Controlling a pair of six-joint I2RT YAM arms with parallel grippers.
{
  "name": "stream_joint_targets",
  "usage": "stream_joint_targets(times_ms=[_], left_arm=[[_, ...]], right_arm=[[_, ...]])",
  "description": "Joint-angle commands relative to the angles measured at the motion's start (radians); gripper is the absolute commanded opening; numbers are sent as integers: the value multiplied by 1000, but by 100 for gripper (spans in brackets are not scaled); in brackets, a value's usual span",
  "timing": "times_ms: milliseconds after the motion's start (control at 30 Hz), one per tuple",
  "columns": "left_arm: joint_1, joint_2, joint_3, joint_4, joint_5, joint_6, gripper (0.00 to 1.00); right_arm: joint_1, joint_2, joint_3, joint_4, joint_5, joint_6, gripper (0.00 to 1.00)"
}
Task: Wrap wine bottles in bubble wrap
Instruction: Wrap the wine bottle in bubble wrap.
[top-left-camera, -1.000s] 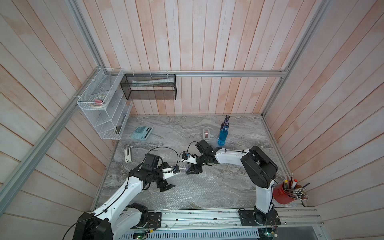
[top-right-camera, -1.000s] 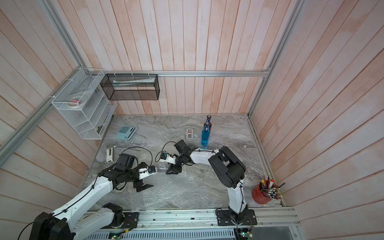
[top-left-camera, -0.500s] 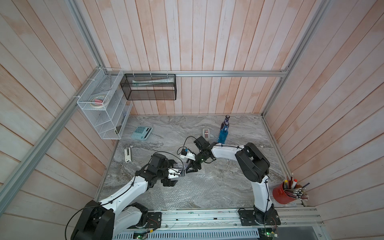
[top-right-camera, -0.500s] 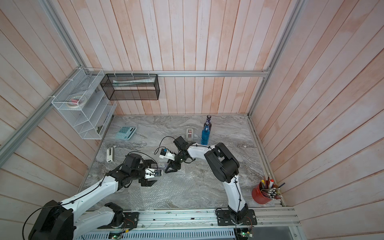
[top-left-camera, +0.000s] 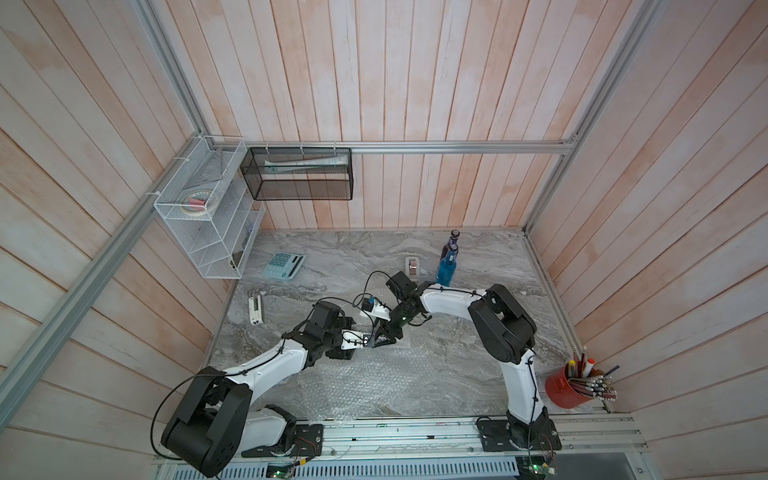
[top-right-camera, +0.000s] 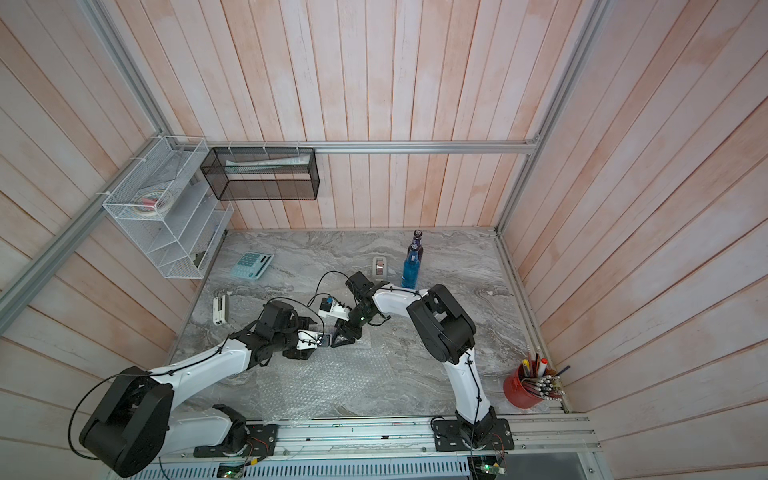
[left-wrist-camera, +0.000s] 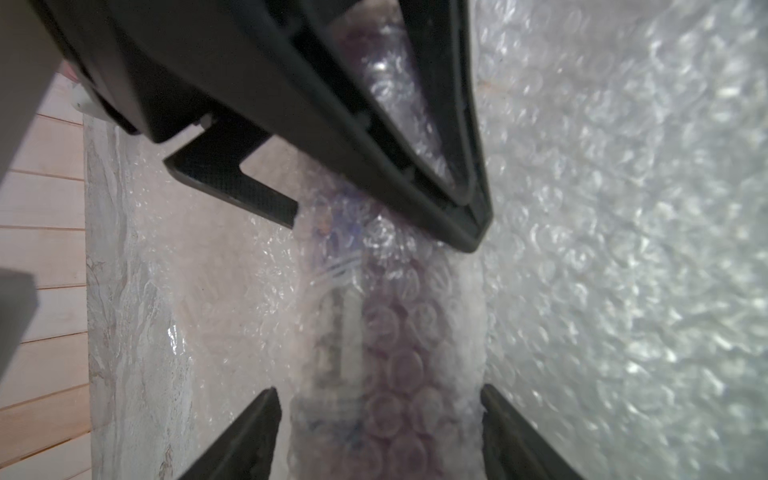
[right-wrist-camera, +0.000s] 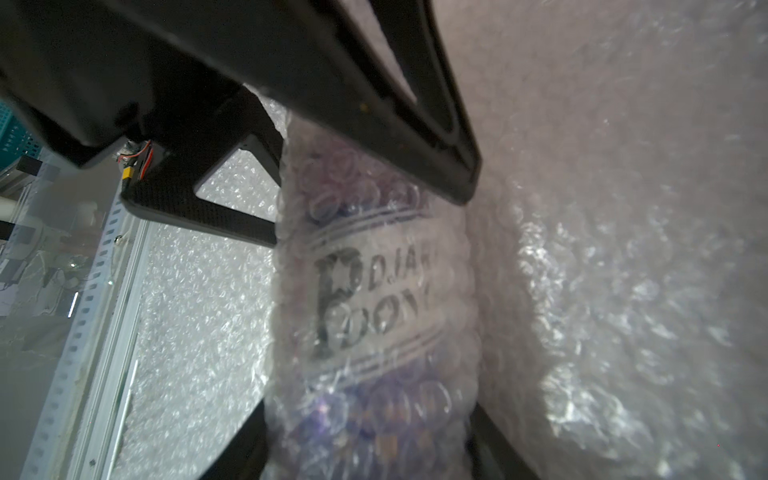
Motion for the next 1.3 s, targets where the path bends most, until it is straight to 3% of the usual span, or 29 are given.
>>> stream_joint_targets(times_ms=[0,100,333,533,700,833,1000,1267], left_arm=[[-8,21,19,-10,-39,31,75],[-10,41,35,-22,-50,42,69],[-11,61,92,-117,-59,41,44],[18,67,185,-316,63,-36,37],[35,84,217,-402,155,-101,35],[51,126,259,-457,230,-147,34],[86,196,325,-551,327,-204,34],[118,347,430,-692,417,-259,34]], right_arm=[[10,20,29,-97,-63,-25,40],[14,20,40,-122,-75,-29,41],[16,23,50,-163,-82,-40,44],[-1,-46,21,-124,-68,-18,72],[-25,-154,-67,-30,-11,6,80],[-45,-285,-221,138,66,47,89],[-36,-477,-475,456,167,97,89],[116,-650,-771,878,531,-50,92]])
